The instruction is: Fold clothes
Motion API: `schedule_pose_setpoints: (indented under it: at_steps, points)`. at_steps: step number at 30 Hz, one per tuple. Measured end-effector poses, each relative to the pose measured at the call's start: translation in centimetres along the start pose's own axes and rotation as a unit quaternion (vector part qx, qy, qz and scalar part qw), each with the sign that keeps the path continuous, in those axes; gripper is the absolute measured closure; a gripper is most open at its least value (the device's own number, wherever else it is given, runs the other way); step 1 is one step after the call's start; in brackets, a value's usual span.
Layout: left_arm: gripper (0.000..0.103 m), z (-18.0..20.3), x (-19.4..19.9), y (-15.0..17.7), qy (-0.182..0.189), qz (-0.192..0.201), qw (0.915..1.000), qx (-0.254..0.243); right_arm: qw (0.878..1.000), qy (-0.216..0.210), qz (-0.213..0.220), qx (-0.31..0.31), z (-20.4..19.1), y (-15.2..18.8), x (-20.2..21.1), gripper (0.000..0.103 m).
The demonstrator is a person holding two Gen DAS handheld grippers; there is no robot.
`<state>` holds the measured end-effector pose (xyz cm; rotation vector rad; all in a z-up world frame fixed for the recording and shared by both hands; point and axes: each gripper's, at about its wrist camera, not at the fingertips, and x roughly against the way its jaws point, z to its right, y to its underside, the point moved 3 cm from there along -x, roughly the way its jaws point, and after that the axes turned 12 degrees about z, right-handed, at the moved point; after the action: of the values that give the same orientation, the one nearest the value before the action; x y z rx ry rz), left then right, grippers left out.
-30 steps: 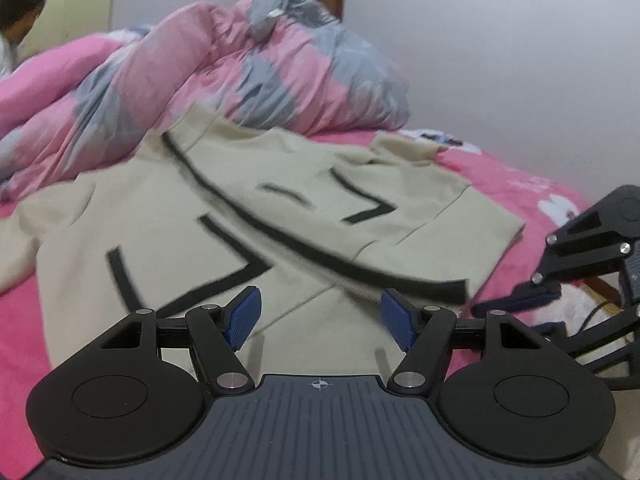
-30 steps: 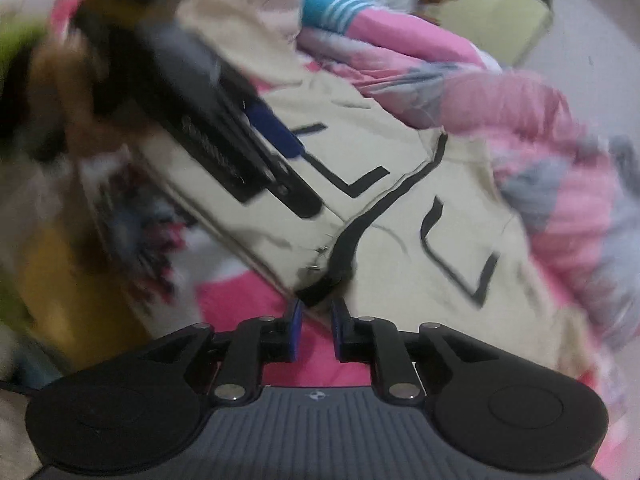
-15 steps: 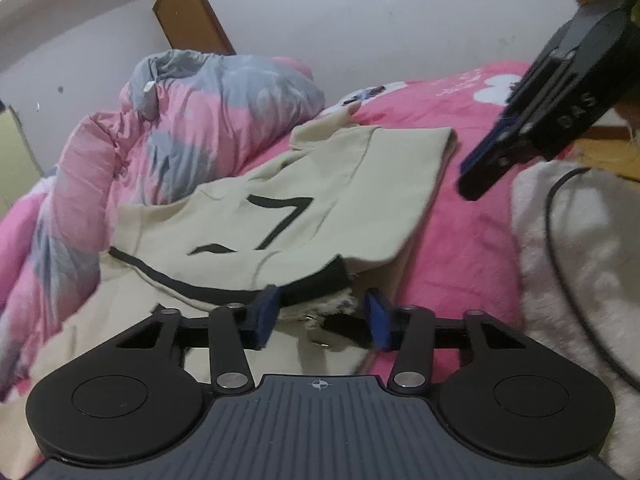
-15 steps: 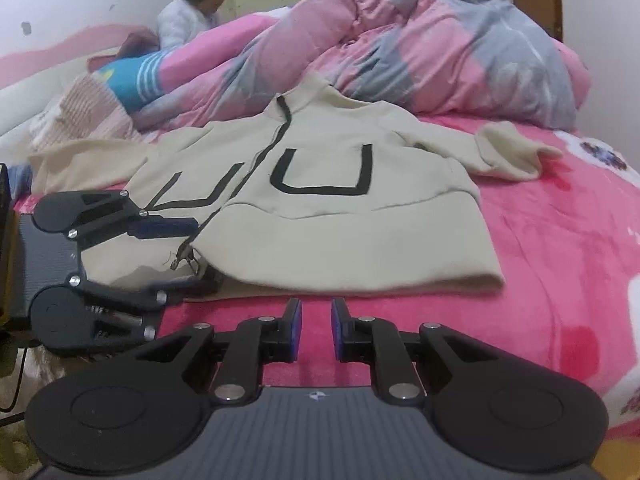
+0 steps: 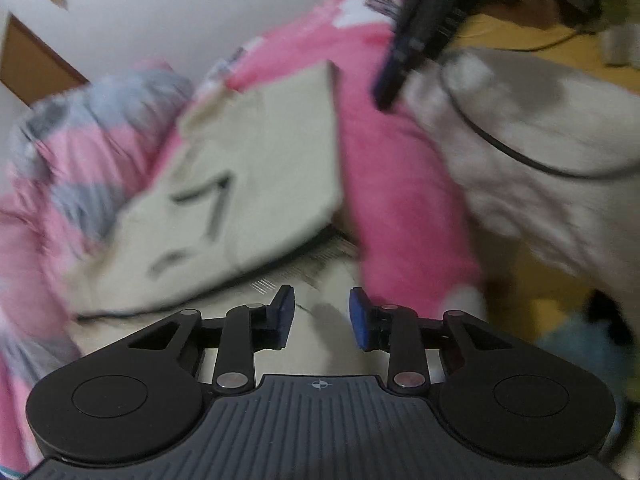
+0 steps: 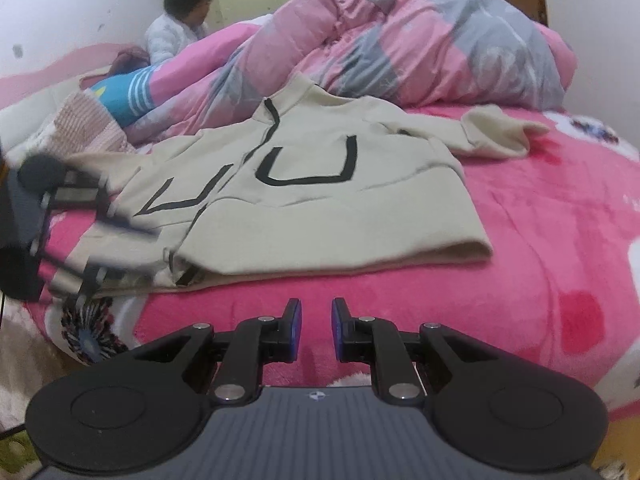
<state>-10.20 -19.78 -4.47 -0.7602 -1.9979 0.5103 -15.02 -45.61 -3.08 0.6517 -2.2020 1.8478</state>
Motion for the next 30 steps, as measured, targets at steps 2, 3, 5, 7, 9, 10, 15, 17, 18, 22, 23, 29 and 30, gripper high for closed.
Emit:
schedule_pose_setpoints:
  at_steps: [2,3,5,7,9,10,15,17,18,22,23,29,30]
  points:
    - [0.067,-0.4,0.8,0.3,0.002,0.007,0.9983,0.057,1.000,-0.001,-0.001,-0.025,0.8,0.1,0.1,0.086]
    - [0.067,-0.7,1.2,0.5,0.002,0.012,0.9961,0.087,0.999,-0.001,0.000,-0.046,1.5,-0.1,0.3,0.086]
    - [0.066,-2.1,1.7,0.7,-0.008,0.029,0.9855,0.167,0.996,0.002,0.004,-0.094,3.1,-0.5,0.6,0.086]
    - [0.066,-3.4,2.1,0.7,-0.022,0.052,0.9698,0.237,0.990,0.012,0.010,-0.143,5.0,-1.1,0.9,0.086]
    - [0.066,-4.5,2.0,0.3,-0.042,0.079,0.9561,0.279,0.981,0.022,0.019,-0.190,6.8,-1.6,1.1,0.086]
    - [0.066,-4.8,1.8,0.0,-0.052,0.089,0.9518,0.289,0.976,0.023,0.024,-0.215,7.7,-1.9,1.1,0.086]
    - [0.066,-6.0,-1.4,-1.8,-0.086,0.113,0.9418,0.305,0.958,0.042,0.044,-0.279,11.1,-3.2,0.7,0.086]
    - [0.066,-5.3,-3.3,-2.0,-0.081,0.091,0.9528,0.278,0.958,0.049,0.049,-0.277,11.9,-3.8,0.1,0.086]
    - [0.066,-4.8,-4.4,-1.7,-0.079,0.068,0.9595,0.261,0.960,0.050,0.049,-0.273,12.1,-4.1,-0.4,0.086]
    - [0.066,-4.0,-5.1,-1.5,-0.093,0.063,0.9660,0.233,0.965,0.054,0.041,-0.252,12.8,-5.0,-2.6,0.065]
    - [0.065,-4.1,-5.0,-1.4,-0.091,0.065,0.9647,0.238,0.967,0.053,0.038,-0.247,13.0,-5.2,-3.4,0.061]
    - [0.065,-4.9,-5.0,-0.8,-0.072,0.071,0.9598,0.262,0.958,0.011,0.032,-0.284,15.4,-8.4,-7.9,0.059]
    - [0.064,-4.9,-5.0,-0.7,-0.070,0.074,0.9590,0.265,0.952,0.002,0.029,-0.305,16.3,-9.0,-9.1,0.058]
